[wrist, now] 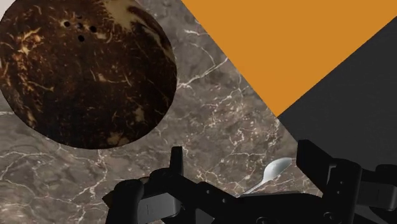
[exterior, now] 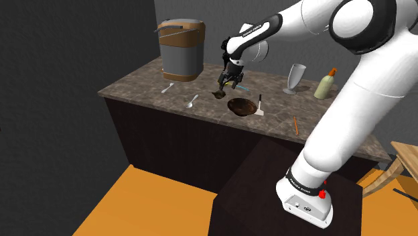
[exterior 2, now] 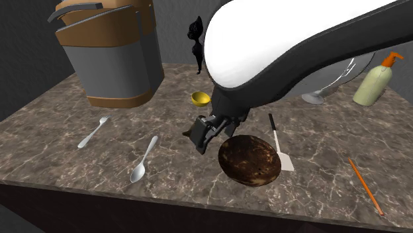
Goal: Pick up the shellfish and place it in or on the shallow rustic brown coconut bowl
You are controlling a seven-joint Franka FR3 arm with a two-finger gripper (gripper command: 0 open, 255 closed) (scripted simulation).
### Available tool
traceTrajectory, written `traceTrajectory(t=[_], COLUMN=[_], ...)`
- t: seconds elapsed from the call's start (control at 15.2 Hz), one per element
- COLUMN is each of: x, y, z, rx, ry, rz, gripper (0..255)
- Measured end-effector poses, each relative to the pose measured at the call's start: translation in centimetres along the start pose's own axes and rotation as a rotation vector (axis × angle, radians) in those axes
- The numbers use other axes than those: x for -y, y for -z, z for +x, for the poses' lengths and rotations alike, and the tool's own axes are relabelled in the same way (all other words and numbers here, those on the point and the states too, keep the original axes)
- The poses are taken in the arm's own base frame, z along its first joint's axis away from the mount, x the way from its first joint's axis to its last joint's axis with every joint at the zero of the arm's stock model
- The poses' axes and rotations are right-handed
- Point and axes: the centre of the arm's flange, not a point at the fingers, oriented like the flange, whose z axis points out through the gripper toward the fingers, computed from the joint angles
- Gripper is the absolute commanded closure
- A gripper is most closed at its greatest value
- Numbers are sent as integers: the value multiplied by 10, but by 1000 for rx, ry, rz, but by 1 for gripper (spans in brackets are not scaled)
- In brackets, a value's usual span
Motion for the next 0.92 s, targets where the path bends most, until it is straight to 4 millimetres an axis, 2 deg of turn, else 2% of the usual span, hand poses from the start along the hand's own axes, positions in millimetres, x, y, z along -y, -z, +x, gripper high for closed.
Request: traceTrajectory(t=[0.26, 0.66, 0.92], x=[-30, -80, -90], y=[-32, -66, -84], z=[29, 72, 79], rx=[-30, -74, -82], ry=[-54, -135, -150], rz=[-7, -17, -19], gripper=[0, 0, 0])
